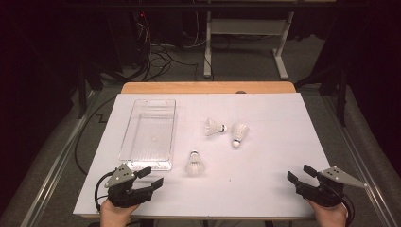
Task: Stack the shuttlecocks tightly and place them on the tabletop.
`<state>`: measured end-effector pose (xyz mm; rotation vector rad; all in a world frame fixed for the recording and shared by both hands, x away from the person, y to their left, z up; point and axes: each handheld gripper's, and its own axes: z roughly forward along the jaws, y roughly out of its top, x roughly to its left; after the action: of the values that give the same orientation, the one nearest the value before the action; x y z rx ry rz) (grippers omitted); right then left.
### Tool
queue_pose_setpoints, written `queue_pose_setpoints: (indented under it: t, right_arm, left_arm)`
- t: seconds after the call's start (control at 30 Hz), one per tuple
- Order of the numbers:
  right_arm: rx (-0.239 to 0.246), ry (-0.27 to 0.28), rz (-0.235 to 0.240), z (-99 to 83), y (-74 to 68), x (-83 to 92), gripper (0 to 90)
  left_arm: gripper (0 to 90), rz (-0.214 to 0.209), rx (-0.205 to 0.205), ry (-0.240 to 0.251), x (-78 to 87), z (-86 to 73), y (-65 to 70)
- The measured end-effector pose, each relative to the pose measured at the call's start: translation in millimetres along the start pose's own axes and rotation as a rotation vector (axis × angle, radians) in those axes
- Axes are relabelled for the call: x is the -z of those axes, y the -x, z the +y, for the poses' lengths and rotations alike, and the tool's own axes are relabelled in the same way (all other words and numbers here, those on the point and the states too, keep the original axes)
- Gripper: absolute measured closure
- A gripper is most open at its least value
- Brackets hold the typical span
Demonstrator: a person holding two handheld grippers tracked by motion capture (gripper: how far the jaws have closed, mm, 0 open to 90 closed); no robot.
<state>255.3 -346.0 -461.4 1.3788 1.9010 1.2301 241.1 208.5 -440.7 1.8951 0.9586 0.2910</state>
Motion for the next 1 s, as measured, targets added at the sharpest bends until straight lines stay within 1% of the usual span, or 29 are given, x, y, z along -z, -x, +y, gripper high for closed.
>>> queue_pose_setpoints:
  t: [0.43, 0.73, 1.0]
  right_arm:
    - [0.003, -0.005, 0.002, -0.1, -0.5, -0.5, 28.8]
    - [0.004, -0.007, 0.003, -0.3, -1.1, -1.1, 28.8]
    - [0.005, -0.009, 0.007, -0.5, 0.0, -1.8, 28.8]
  left_arm:
    - [37.6, -0.023, -0.013, -0.016, -10.2, 5.0, 5.2]
    - [37.7, -0.040, -0.032, -0.034, -18.7, 10.7, 10.2]
    - [37.7, -0.045, -0.035, -0.051, -27.1, 14.4, 12.9]
